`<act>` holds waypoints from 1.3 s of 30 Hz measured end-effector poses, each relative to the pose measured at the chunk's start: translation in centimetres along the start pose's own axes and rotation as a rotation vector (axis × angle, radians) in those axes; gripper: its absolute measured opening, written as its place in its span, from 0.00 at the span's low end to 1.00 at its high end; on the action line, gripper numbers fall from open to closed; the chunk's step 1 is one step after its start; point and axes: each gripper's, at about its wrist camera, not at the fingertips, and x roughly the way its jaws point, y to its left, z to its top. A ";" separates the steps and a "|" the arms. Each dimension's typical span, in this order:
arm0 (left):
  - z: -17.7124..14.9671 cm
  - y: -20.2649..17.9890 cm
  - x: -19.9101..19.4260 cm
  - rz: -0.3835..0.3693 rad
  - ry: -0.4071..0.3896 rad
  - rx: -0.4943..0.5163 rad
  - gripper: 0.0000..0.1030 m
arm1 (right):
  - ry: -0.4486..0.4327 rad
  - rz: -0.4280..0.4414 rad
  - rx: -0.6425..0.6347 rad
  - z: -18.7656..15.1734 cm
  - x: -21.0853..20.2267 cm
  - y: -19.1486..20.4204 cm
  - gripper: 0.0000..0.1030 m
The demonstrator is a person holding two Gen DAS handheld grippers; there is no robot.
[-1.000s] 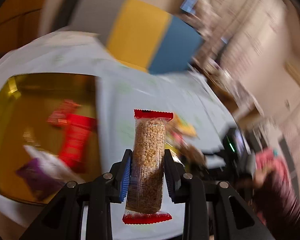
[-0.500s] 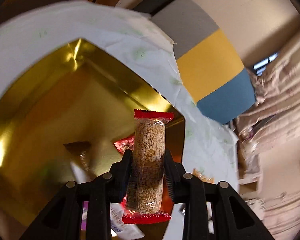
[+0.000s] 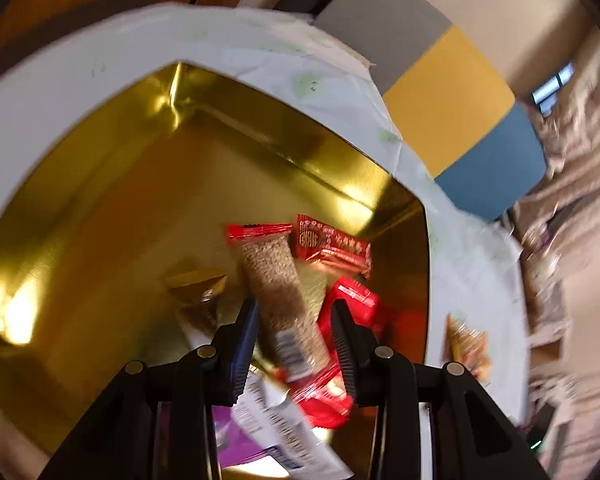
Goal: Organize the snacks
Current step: 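Carry the granola bar over the gold tin and open the left tool, then close the right tool on the brown square pastry packet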
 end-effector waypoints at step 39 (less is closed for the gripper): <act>-7.3 -3.4 -8.6 0.105 -0.192 0.420 0.36 | -0.017 -0.051 0.251 -0.7 -0.5 -0.4 0.62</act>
